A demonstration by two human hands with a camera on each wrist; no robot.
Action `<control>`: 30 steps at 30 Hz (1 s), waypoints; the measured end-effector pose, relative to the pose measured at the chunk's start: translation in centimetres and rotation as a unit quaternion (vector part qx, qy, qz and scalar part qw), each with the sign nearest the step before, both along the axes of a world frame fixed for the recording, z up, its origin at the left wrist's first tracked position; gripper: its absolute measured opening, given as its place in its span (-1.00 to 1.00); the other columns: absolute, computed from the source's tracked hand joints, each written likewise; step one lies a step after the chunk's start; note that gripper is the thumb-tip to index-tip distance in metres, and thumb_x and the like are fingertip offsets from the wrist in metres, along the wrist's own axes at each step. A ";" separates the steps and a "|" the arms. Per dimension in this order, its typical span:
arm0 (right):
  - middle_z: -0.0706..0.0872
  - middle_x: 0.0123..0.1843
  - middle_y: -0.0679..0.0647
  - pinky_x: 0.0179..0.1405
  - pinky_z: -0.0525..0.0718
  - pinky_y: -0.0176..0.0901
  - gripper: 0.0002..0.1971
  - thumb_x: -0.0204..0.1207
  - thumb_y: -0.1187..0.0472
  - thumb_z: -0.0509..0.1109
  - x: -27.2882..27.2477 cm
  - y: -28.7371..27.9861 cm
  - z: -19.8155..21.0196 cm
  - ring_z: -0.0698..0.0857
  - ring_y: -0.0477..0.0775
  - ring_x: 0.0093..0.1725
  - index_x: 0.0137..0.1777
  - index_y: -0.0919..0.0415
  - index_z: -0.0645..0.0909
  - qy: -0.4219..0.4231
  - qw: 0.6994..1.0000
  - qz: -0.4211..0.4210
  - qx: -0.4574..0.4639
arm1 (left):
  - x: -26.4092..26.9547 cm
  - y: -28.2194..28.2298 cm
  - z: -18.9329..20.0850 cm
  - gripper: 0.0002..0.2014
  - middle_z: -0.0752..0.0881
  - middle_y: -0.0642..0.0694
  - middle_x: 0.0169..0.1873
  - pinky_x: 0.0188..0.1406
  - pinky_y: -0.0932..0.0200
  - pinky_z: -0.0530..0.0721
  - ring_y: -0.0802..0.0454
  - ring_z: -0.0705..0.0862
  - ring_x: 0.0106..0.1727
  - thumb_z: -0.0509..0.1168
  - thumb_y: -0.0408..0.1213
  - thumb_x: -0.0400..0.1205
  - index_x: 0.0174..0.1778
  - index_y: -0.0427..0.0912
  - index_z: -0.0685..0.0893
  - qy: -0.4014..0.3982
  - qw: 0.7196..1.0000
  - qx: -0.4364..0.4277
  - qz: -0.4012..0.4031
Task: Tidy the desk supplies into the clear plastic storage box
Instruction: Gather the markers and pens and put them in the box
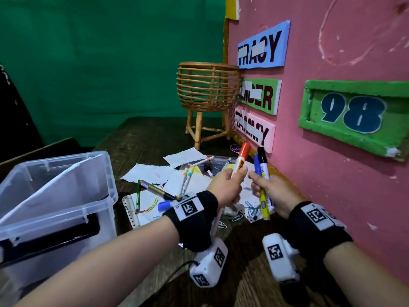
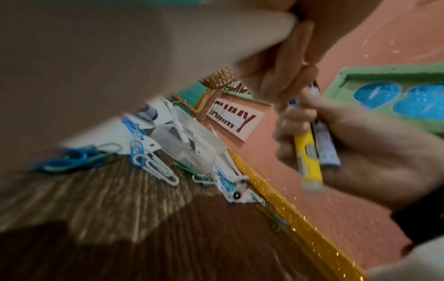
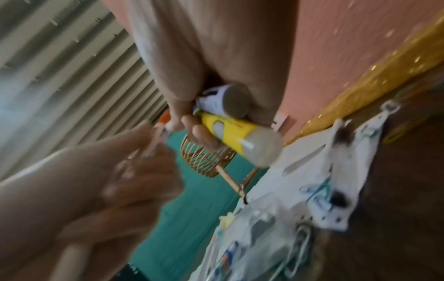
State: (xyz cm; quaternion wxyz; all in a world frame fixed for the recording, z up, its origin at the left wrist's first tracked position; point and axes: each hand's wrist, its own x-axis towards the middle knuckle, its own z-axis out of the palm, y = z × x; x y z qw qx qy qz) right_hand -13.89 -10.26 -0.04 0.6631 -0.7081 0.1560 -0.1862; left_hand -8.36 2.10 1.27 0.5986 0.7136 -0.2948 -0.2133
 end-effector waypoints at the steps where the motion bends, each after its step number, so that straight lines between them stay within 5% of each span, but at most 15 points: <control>1: 0.46 -0.53 0.05 -0.60 0.45 -0.34 -0.73 0.61 0.13 0.25 0.2 0.9 -0.1 0.44 -0.08 -0.57 -0.31 0.22 0.47 -0.007 1.000 0.000 0.018 | -0.3 -0.2 -0.3 -0.63 0.45 -0.02 -0.54 -0.80 0.43 0.28 0.17 0.38 -0.74 0.07 0.04 0.70 -0.34 -0.11 0.41 -0.031 1.000 -0.004 -0.003; 5: 0.45 -0.47 0.25 -0.67 0.56 -0.21 -0.58 0.31 -0.14 0.45 0.4 3.0 0.1 0.48 0.11 -0.58 -0.21 0.28 0.61 0.001 0.995 0.020 0.100 | -1.0 0.4 -0.8 -0.58 0.56 0.01 -0.66 -0.80 0.42 0.37 0.20 0.48 -0.79 0.08 0.02 0.70 -0.40 -0.14 0.50 -0.099 0.994 -0.027 -0.027; 7: 0.44 -0.50 0.25 -0.63 0.54 -0.24 -0.58 0.22 -0.07 0.54 0.3 2.8 0.1 0.48 0.10 -0.62 -0.20 0.32 0.62 0.023 0.994 0.036 0.101 | -0.8 1.3 -1.0 -0.57 0.55 0.01 -0.71 -0.77 0.42 0.41 0.20 0.49 -0.79 0.06 0.06 0.70 -0.35 -0.14 0.55 -0.113 0.992 0.016 -0.059; 10: 0.48 -0.34 0.35 -0.52 0.55 -0.20 -0.66 0.29 0.10 0.48 0.4 3.3 0.6 0.52 0.15 -0.49 -0.08 0.38 0.67 0.072 0.992 0.056 0.090 | -0.7 2.3 -1.4 -0.48 0.57 -0.05 -0.66 -0.61 0.31 0.51 0.22 0.50 -0.78 0.01 0.12 0.69 -0.39 -0.18 0.56 -0.128 0.985 0.081 -0.079; 14: 0.58 -0.50 0.11 -0.64 0.54 -0.33 -0.81 0.50 0.15 0.35 0.6 3.6 1.1 0.59 -0.03 -0.62 -0.27 0.24 0.52 0.075 0.995 0.015 0.059 | 0.1 3.1 0.3 -0.49 0.40 0.03 -0.61 -0.57 0.26 0.35 0.13 0.38 -0.61 0.06 0.16 0.65 -0.41 -0.17 0.52 -0.149 0.986 0.045 0.060; 16: 0.53 -0.49 0.07 -0.56 0.53 -0.27 -0.85 0.42 0.21 0.35 0.6 3.5 0.8 0.55 -0.03 -0.60 -0.29 0.20 0.45 0.076 0.994 0.016 0.074 | 1.4 3.7 1.8 -0.58 0.33 0.09 -0.68 -0.62 0.29 0.24 0.11 0.28 -0.61 0.21 0.05 0.63 -0.40 -0.21 0.55 -0.075 0.980 -0.100 0.152; 19: 0.66 -0.37 0.13 -0.57 0.65 -0.23 -0.89 0.51 0.37 0.27 0.4 3.9 0.3 0.67 -0.03 -0.57 -0.23 0.24 0.42 0.068 0.982 0.047 0.171 | 3.4 4.5 4.1 -0.61 0.26 0.09 -0.79 -0.76 0.37 0.16 0.15 0.19 -0.73 0.19 -0.29 0.63 -0.51 -0.37 0.40 0.100 0.930 -0.300 0.188; 21: 0.68 -0.25 0.13 -0.63 0.62 -0.28 -0.90 0.55 0.34 0.27 0.4 4.2 0.1 0.62 -0.09 -0.62 -0.19 0.23 0.46 0.055 0.977 0.069 0.194 | 3.9 4.6 5.0 -0.62 0.19 0.11 -0.80 -0.80 0.37 0.17 0.16 0.15 -0.75 0.15 -0.32 0.61 -0.55 -0.18 0.27 0.206 0.885 -0.382 0.170; 26: 0.75 -0.27 0.11 -0.73 0.50 -0.38 -0.94 0.52 0.28 0.32 0.3 4.7 -0.2 0.43 -0.18 -0.71 -0.04 0.22 0.58 0.026 0.964 0.101 0.246 | 3.9 4.3 5.1 -0.71 0.25 0.03 -0.78 -0.60 0.27 0.36 0.13 0.29 -0.76 0.10 -0.49 0.51 -0.53 -0.17 0.27 0.248 0.841 -0.421 0.231; 30: 0.80 -0.09 0.12 -0.63 0.56 -0.40 -0.57 0.24 0.55 0.45 -0.3 4.6 -0.3 0.60 -0.18 -0.54 0.09 0.19 0.64 -0.008 0.960 0.189 0.205 | 3.9 4.1 4.4 -0.75 0.36 -0.04 -0.73 -0.49 0.24 0.39 0.17 0.38 -0.82 0.08 -0.57 0.46 -0.49 -0.22 0.32 0.238 0.838 -0.408 0.274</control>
